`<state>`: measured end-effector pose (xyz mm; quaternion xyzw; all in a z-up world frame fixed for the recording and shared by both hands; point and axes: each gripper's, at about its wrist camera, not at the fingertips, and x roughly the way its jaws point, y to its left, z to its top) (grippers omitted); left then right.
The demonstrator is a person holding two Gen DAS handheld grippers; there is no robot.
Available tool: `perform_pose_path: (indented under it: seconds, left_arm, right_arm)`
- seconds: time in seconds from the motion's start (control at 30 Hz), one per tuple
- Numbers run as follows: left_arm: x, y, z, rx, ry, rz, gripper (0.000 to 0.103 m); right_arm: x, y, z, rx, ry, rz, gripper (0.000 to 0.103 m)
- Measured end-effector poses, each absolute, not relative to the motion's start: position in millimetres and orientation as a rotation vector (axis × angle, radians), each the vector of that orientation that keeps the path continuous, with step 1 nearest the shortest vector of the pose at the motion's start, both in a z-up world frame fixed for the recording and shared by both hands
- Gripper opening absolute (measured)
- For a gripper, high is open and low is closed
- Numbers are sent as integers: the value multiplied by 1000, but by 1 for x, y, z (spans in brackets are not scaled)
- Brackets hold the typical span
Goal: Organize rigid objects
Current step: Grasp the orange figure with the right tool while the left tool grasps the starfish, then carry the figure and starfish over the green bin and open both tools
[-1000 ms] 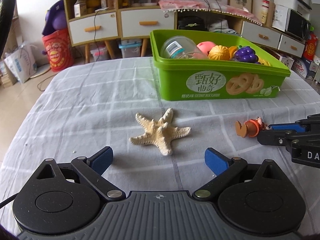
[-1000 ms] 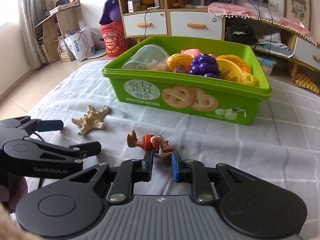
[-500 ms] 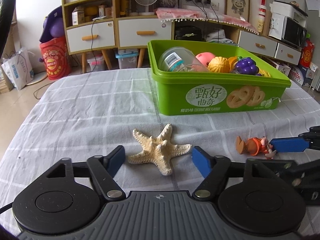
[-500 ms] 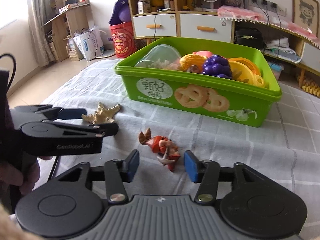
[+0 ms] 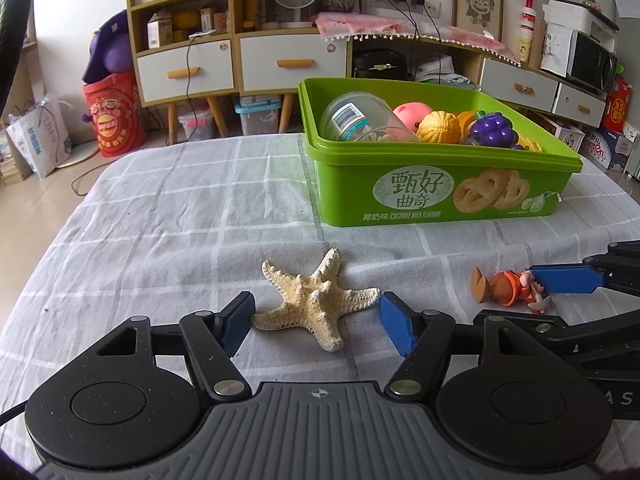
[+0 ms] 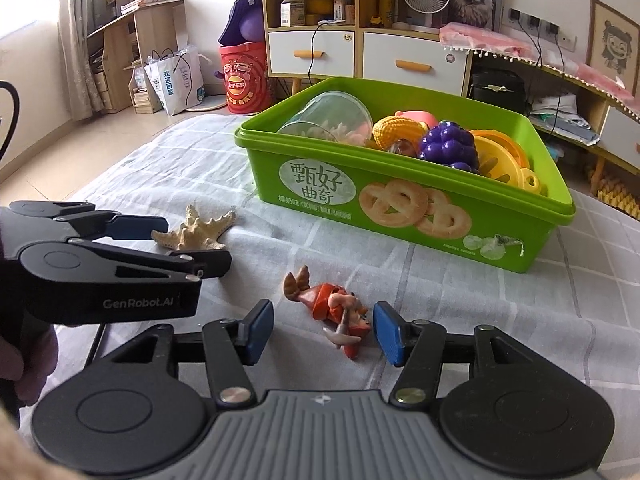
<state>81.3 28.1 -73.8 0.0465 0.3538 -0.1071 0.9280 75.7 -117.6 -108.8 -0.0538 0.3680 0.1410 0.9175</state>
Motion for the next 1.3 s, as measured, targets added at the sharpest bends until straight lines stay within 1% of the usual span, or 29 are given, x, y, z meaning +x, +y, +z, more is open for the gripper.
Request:
perform_pose_path:
  seconds: [0.1, 0.3, 0.33, 0.7, 0.73, 0.77, 0.9, 1.1, 1.3]
  left_arm:
    - [80, 30, -73, 89, 731, -212, 71]
    - [79, 35, -69, 68, 741, -191, 71]
    - [78, 35, -68, 65, 741, -188, 71]
    - [75, 42, -54, 13, 751, -174, 71]
    - [75, 42, -52, 7, 751, -174, 69]
    - [75, 42, -51, 3, 751, -175, 53]
    - [77, 43, -47, -22, 772, -181, 52]
    - [76, 39, -53, 17, 789, -183, 52]
    - [72, 42, -43, -1, 757, -194, 52]
  right_arm:
    - [77, -115, -109, -102, 764, 297, 39]
    - [80, -115, -108, -98, 773, 287, 19]
    - [81, -117, -107, -87, 777, 283, 17]
    - [78, -127, -99, -41, 784, 279, 16]
    - [78, -129, -96, -34, 779, 278, 16]
    - [77, -131, -95, -26, 775, 277, 16]
    - [76, -139, -87, 19, 758, 266, 16]
    - [76, -150, -83, 73, 756, 241, 15]
    - [78, -158, -80, 115, 748, 220, 15]
